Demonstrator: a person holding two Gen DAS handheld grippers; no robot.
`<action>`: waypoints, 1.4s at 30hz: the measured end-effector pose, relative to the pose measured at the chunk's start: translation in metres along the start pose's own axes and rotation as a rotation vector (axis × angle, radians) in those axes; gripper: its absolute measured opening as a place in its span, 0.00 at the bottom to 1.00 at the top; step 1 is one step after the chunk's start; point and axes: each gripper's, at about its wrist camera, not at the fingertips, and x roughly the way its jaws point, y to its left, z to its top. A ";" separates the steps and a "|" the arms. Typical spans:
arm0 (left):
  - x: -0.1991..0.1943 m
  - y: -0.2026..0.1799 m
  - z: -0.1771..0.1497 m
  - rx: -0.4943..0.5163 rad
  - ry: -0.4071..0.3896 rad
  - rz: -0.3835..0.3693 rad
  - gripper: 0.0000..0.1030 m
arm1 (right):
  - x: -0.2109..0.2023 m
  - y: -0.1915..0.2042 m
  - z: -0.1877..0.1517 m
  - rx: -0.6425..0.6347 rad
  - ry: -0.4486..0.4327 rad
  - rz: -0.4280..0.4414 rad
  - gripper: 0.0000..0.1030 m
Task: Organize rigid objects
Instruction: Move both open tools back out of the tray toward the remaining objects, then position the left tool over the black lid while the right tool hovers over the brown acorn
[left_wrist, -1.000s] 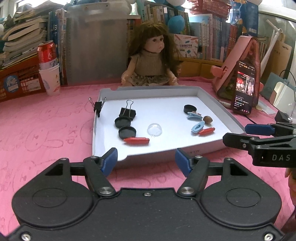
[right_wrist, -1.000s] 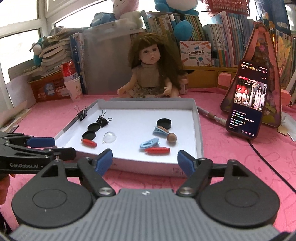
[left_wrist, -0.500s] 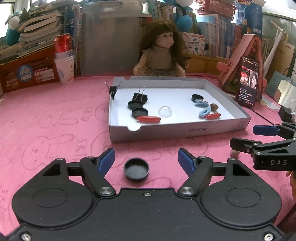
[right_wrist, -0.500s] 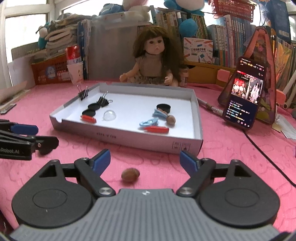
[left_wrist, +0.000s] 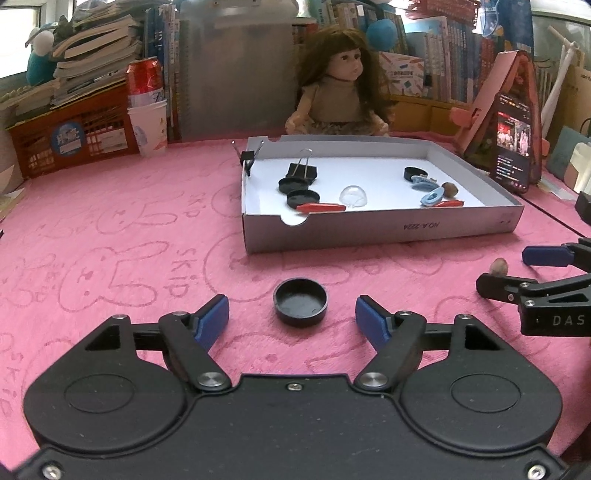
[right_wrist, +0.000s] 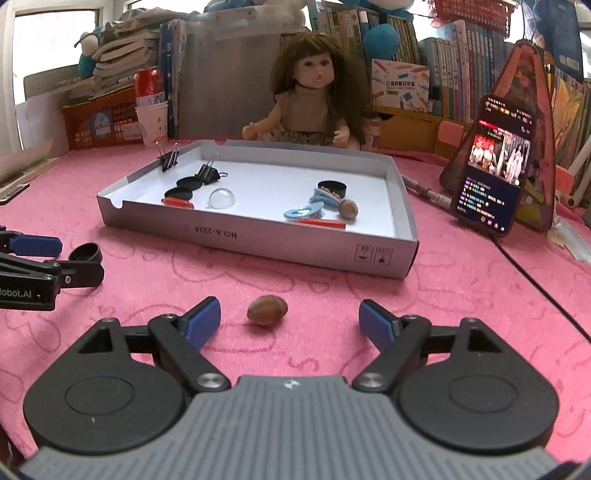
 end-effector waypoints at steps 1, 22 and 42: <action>0.000 0.000 -0.001 -0.001 -0.006 0.000 0.72 | 0.000 0.000 0.000 0.002 -0.002 0.001 0.87; 0.004 -0.001 -0.008 -0.008 -0.050 0.013 0.78 | 0.006 0.001 0.002 0.001 0.038 -0.014 1.00; 0.008 0.002 -0.006 -0.054 -0.023 0.074 0.95 | 0.006 0.001 0.003 0.009 0.048 -0.023 1.00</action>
